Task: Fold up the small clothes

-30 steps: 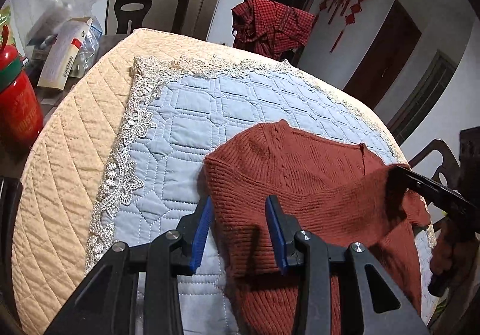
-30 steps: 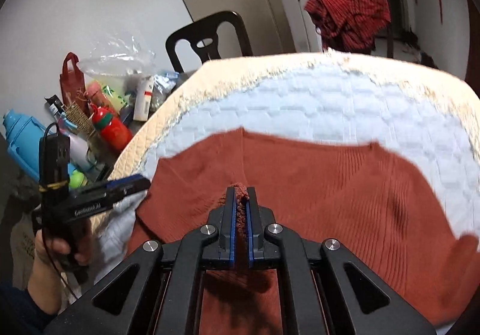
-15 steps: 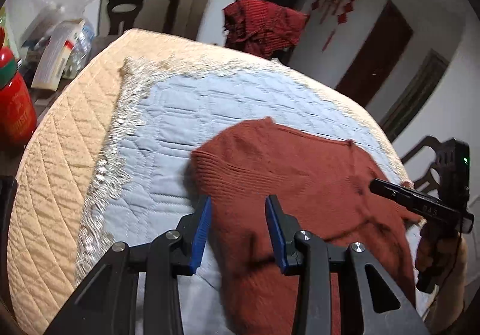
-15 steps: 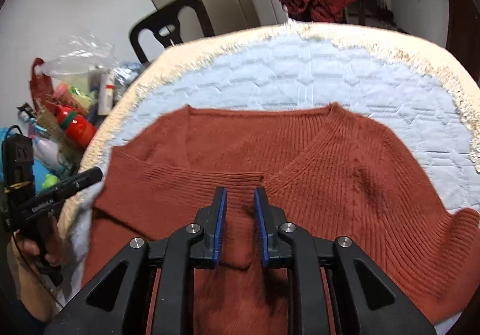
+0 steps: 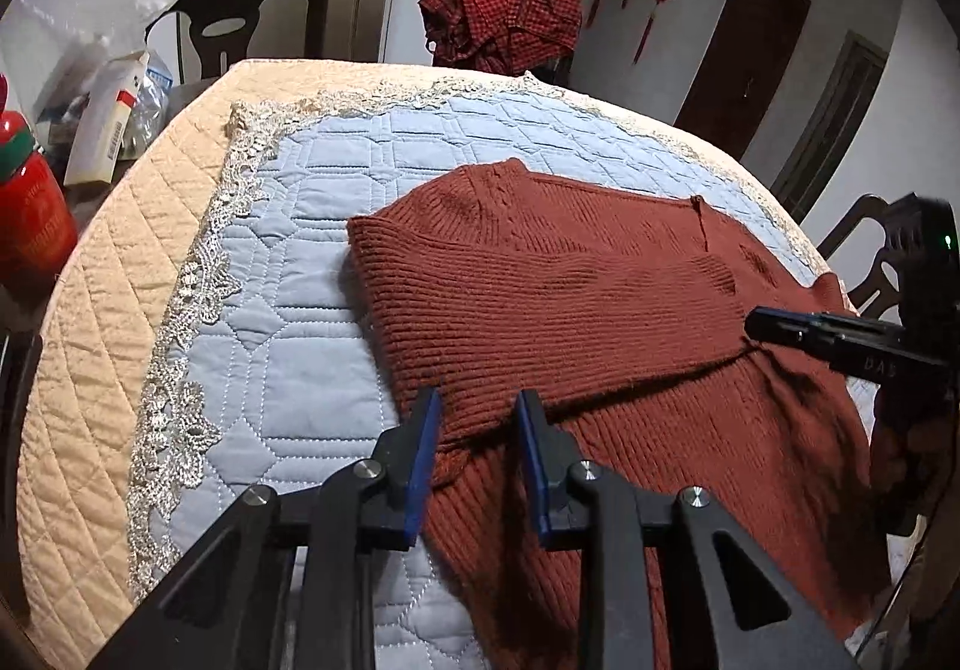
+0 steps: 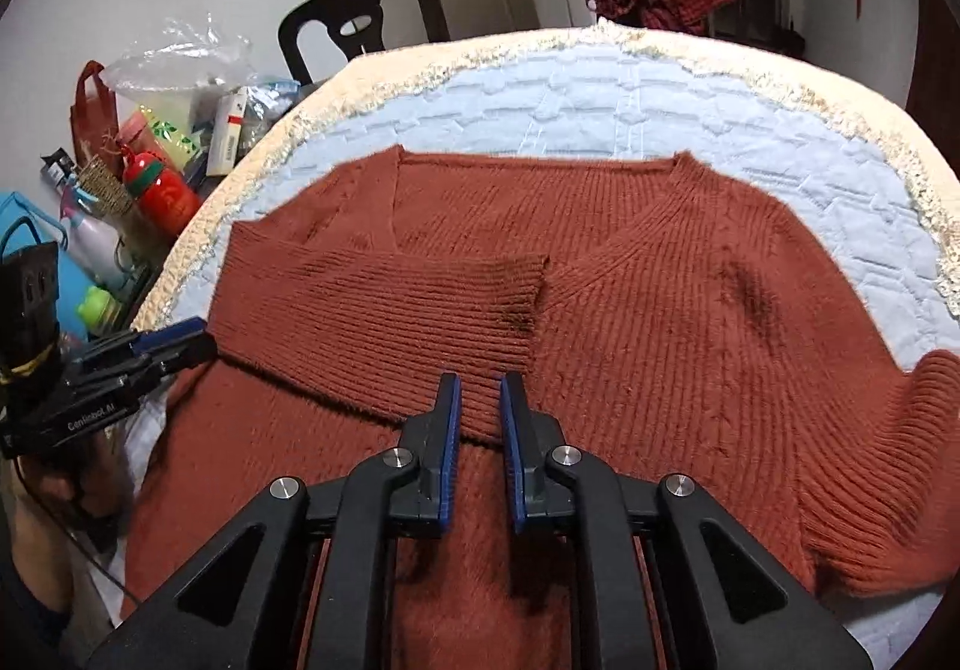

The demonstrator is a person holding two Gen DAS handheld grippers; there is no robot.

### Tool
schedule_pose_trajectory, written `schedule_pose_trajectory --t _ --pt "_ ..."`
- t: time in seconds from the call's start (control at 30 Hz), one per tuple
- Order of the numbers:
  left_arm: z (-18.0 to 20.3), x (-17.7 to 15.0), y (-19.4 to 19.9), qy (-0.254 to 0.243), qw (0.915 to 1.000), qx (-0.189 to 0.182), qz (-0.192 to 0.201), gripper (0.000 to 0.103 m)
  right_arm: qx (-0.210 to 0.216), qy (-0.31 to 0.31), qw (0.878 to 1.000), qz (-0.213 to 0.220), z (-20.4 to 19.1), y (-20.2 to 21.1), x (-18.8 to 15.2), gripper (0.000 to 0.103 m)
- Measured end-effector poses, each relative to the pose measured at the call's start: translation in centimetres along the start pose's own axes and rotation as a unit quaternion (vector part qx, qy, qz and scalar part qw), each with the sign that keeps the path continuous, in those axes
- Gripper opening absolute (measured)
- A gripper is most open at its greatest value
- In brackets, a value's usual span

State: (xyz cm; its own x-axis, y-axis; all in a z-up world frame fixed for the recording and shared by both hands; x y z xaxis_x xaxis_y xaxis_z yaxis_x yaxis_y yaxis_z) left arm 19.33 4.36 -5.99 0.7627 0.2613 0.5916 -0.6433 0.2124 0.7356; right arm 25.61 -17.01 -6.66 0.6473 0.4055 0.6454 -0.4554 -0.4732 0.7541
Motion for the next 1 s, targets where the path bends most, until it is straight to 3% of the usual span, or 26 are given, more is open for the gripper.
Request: schedule_pose_trajectory --t 0.1,0.17,0.27,0.4,0.53,0.6,0.67,0.9,1.0 --pt "-0.1 0.0 -0.3 -0.002 1.0000 0.003 -0.002 0.028 -0.012 -0.015 1.000 -0.018 1.1 -0.7 -0.8 0.014" --pt "-0.4 0.1 -0.6 0.004 1.0000 0.004 -0.003 0.028 0.010 -0.040 0.999 -0.010 1.6 -0.6 -1.0 0.014" --pt "-0.7 0.1 0.2 0.012 0.9999 0.009 0.002 0.028 -0.013 -0.037 0.999 0.005 2.0 1.1 -1.2 0.014" --pt "-0.4 -0.2 2.0 0.021 0.9997 0.005 0.011 0.028 -0.011 -0.044 0.998 0.031 2.3 4.2 -2.6 0.014" --pt "1.1 -1.5 3.7 0.025 0.9996 -0.010 0.012 0.029 -0.016 -0.054 0.998 0.039 2.3 5.9 -4.4 0.022" --pt "1.8 -2.2 4.3 0.020 0.9996 -0.016 0.012 0.031 -0.014 -0.054 0.998 0.040 1.9 6.6 -5.2 0.024" --pt "2.4 -3.0 4.9 0.020 0.9995 -0.021 0.013 0.042 -0.020 -0.049 0.998 0.044 1.4 7.4 -5.9 0.028" --pt "3.5 -4.5 6.4 0.014 0.9992 -0.025 0.028 0.050 -0.041 -0.096 0.992 0.069 3.3 11.3 -9.5 0.029" --pt "4.1 -4.4 6.5 0.003 0.9991 -0.024 0.033 0.051 -0.053 -0.126 0.988 0.071 4.7 12.0 -10.5 0.038"
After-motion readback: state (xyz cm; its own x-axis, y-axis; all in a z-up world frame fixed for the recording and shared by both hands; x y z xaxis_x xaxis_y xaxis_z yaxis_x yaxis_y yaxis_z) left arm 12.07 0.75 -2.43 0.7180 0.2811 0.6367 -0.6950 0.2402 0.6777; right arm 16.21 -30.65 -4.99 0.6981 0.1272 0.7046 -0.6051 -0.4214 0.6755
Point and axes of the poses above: each gripper's, at about its wrist camera, not at the fingertips, and y roughly against the way its jaws point, z to its right, x to its top, the point moved 9 cm from there along -y, roughly the way its jaws point, and after that the axes turned 13 degrees about y, right-handed, at the moved point
